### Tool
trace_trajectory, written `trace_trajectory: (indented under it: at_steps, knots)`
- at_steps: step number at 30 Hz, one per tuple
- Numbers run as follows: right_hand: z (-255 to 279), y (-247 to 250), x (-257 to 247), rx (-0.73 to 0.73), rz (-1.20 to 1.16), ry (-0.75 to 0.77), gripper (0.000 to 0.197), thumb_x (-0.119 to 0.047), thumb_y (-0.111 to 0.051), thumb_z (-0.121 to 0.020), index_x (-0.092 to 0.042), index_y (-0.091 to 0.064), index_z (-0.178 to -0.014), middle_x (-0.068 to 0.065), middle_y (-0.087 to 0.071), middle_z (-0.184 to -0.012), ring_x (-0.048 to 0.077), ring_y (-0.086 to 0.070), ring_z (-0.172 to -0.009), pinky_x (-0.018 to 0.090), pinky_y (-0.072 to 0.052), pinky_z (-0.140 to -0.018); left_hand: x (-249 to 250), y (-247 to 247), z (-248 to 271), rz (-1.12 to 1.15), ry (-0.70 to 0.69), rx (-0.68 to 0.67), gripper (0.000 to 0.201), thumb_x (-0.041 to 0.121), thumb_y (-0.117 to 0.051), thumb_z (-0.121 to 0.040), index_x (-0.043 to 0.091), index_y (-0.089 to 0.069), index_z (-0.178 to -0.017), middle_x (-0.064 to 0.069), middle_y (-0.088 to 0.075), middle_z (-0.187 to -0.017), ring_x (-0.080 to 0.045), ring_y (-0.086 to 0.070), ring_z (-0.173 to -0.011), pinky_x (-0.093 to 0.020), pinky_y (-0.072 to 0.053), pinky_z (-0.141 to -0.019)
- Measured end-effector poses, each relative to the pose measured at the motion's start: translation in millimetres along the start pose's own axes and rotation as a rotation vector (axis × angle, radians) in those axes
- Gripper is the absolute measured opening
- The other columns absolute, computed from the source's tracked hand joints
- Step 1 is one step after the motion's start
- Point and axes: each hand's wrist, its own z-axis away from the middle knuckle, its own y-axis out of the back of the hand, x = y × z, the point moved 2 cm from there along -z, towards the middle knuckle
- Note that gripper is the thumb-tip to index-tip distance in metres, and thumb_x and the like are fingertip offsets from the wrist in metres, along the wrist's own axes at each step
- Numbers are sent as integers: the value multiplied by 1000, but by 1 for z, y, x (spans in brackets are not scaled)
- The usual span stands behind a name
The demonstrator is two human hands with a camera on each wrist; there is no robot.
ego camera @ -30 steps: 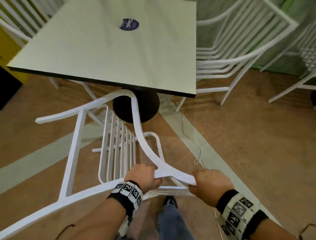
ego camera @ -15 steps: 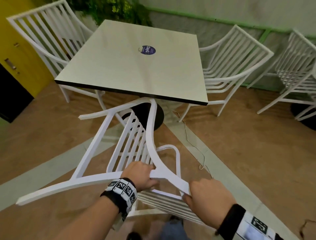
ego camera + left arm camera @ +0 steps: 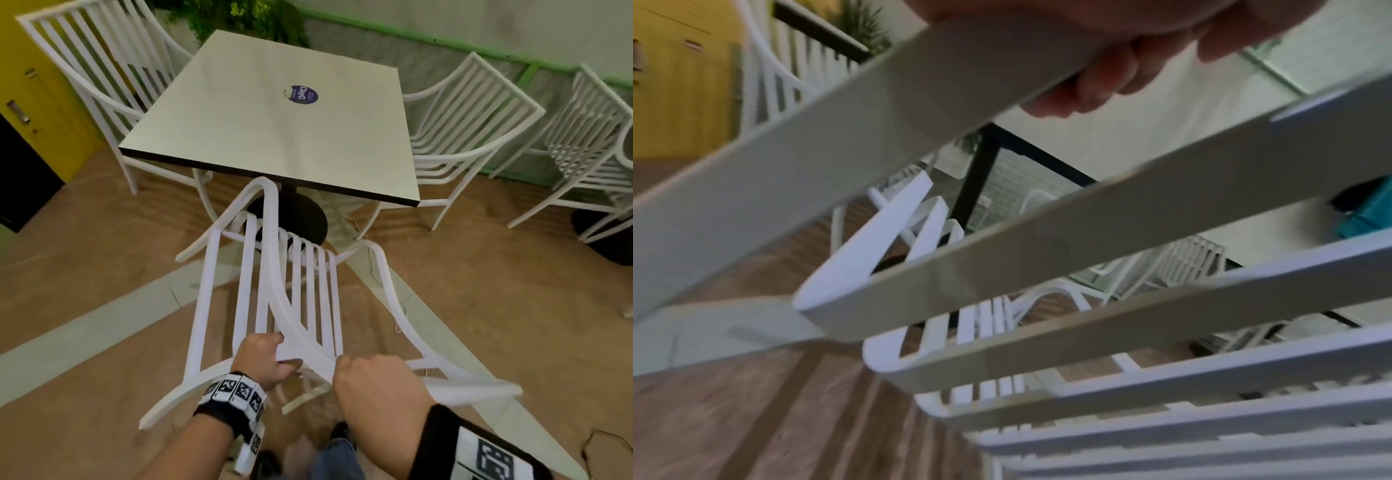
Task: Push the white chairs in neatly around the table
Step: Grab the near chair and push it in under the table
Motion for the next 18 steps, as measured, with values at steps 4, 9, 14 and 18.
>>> trace_trajectory:
  at_steps: [4,9,14,18]
  knots:
    - [3,-14,14,117,-92,29,20,-6,-44,-89,-10,-48,-108,14,-61,-102,34,-60,-87,35,-30,-52,-16,-6,4,149,109,8,51,54,-63,-55,9,-74,-76,-9,-73,-71,-25,-66,-64,-32,-53,-62]
    - [8,-41,41,260,-606,140,36,-36,-60,-83,-32,-54,-118,-11,-65,-108,9,-58,-93,31,-49,-80,-20,11,6,156,161,24,29,16,-84,-63,6,-71,-87,-11,-72,-85,-26,-64,-76,-35,-52,-73]
    - [-6,-78,71,289,-565,92,44,-40,-68,-79,-35,-57,-121,-16,-64,-118,1,-57,-101,11,-39,-76,-12,41,18,110,184,-56,45,33,-82,-66,27,-52,-99,7,-55,-95,-8,-54,-83,-26,-47,-71]
    - [-13,-83,77,275,-596,134,32,-35,-71,-74,-38,-67,-106,-17,-72,-99,-3,-62,-88,7,-41,-70,18,84,37,-111,66,-37,53,48,-71,-66,30,-44,-107,9,-48,-107,-10,-46,-98,-32,-45,-80]
